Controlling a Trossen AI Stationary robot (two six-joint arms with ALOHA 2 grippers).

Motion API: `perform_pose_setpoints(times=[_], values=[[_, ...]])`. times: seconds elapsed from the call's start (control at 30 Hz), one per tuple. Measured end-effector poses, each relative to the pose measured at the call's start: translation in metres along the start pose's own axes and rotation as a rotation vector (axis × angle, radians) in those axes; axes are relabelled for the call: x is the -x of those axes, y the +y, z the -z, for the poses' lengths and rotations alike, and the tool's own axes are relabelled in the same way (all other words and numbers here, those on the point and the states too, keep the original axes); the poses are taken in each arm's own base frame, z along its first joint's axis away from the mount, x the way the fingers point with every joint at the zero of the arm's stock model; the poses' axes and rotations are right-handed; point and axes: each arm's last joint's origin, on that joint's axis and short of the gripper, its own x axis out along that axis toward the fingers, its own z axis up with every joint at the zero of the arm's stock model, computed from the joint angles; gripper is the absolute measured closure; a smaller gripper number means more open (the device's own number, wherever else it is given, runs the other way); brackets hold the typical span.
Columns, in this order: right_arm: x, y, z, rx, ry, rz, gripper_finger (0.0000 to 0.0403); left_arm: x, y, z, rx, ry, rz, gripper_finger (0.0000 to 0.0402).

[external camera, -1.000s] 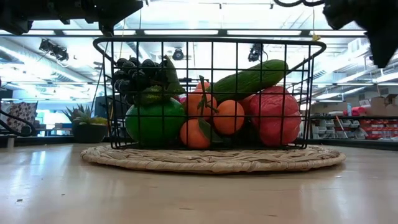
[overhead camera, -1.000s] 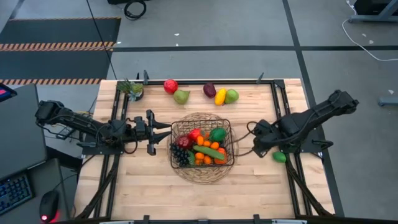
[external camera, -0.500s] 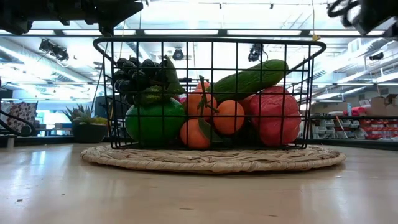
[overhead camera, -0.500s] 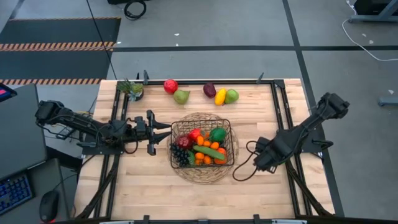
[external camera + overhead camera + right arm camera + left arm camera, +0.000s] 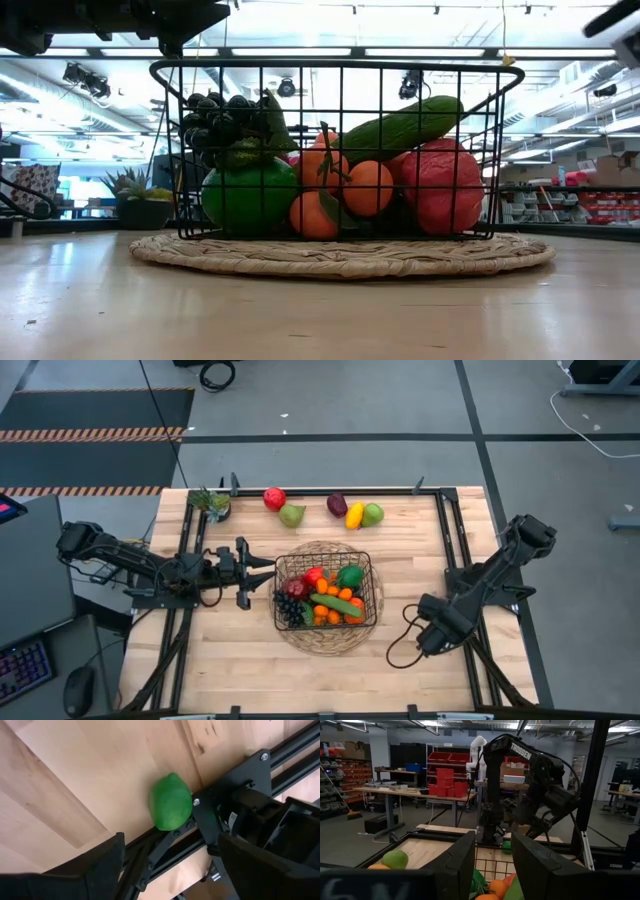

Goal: Build produce basket
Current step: Put the green lime into the black wire basket

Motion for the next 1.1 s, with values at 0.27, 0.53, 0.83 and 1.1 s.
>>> perform_pose_setpoints(times=[0.27,0.53,0.83,1.1], values=[[-0.022,0.006,0.007,0.024,-0.004,-0.025,0.0084,0.0,0.0,0.0,0.0,0.0,0.0,0.0269],[-0.045,0.004,0.006,0.021,0.007,-0.009,0.0084,0.0,0.0,0.0,0.005,0.0,0.0,0.0269],[-0.075,-0.001,0.004,-0.001,0.01,-0.013,0.0084,0.0,0.0,0.001,0.004,0.004,-0.001,0.0269],[-0.081,-0.003,0.003,-0.051,-0.027,-0.008,0.0085,0.0,0.0,0.001,0.001,0.007,-0.003,0.0269]])
